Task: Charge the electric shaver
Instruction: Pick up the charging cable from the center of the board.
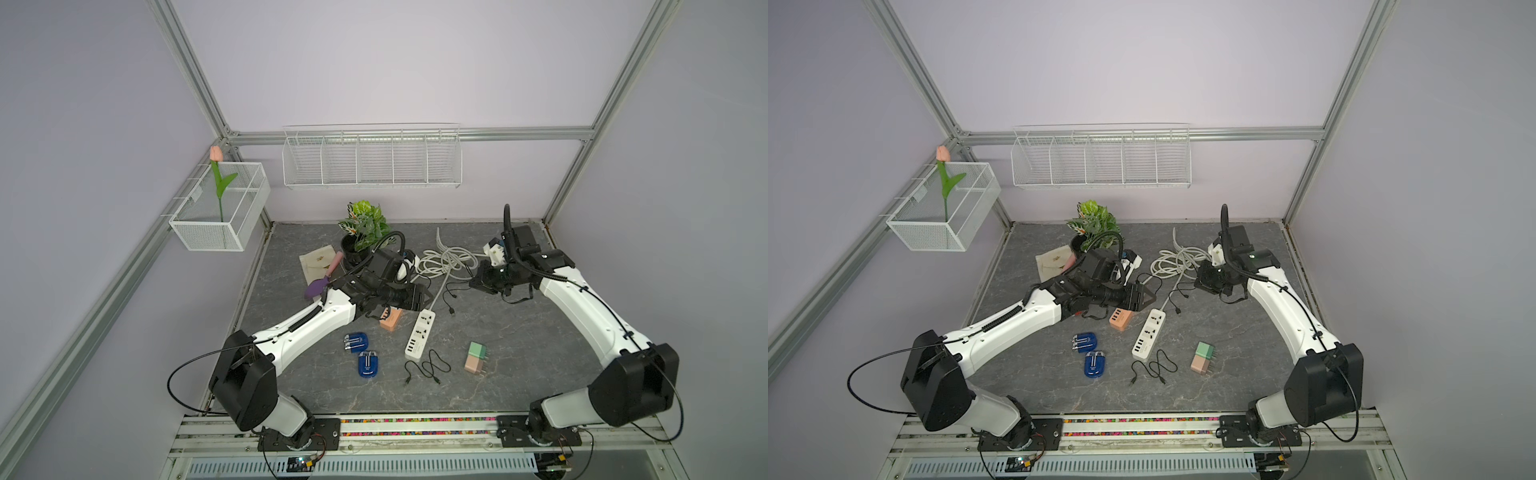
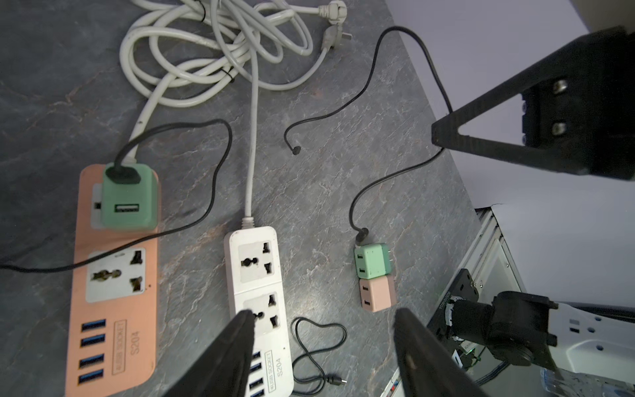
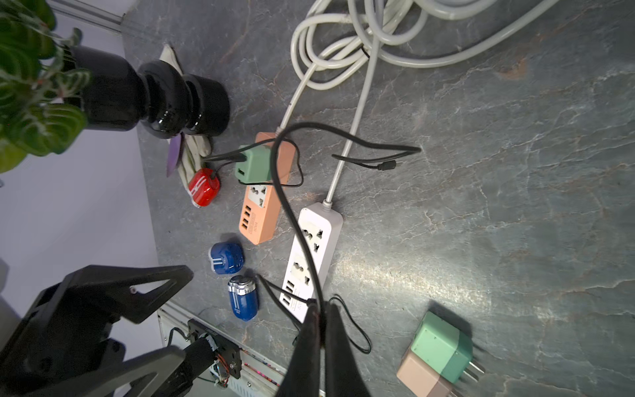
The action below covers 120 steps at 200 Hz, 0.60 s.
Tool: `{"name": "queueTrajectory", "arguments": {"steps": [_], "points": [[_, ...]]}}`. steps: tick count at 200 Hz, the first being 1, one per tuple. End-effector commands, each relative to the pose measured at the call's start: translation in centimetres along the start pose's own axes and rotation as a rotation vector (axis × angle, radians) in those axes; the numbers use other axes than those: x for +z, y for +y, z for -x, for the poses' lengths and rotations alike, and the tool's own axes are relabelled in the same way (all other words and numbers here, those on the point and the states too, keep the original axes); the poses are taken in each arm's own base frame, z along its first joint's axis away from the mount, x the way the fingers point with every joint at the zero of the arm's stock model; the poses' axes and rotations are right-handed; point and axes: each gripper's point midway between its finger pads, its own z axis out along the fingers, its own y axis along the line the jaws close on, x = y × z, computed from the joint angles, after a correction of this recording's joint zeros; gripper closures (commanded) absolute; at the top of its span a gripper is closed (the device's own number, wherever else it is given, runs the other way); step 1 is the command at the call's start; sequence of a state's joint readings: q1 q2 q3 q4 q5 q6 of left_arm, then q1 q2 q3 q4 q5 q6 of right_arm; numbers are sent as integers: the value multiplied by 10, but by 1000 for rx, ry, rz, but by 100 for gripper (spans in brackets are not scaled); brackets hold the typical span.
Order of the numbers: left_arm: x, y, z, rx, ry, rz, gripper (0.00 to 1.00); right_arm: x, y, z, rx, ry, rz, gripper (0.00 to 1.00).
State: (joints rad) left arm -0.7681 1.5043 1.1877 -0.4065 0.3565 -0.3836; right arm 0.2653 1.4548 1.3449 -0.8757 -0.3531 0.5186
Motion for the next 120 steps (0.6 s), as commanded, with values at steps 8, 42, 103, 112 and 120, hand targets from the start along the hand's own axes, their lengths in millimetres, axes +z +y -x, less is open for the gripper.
{"name": "queueTrajectory", "arguments": {"steps": [8,42,103,112,120], "points": [[-4,-25,19,214,-92,-88,30,-21,12,-15,15,79,52,93],[9,-31,28,255,-115,-117,30,-28,27,-9,48,93,124,93],[27,-39,38,240,-125,-162,30,-34,39,1,85,85,194,94],[29,-42,38,242,-126,-175,31,-34,39,1,89,88,201,93],[30,-45,39,244,-126,-181,32,-33,41,2,90,89,207,93]]}}
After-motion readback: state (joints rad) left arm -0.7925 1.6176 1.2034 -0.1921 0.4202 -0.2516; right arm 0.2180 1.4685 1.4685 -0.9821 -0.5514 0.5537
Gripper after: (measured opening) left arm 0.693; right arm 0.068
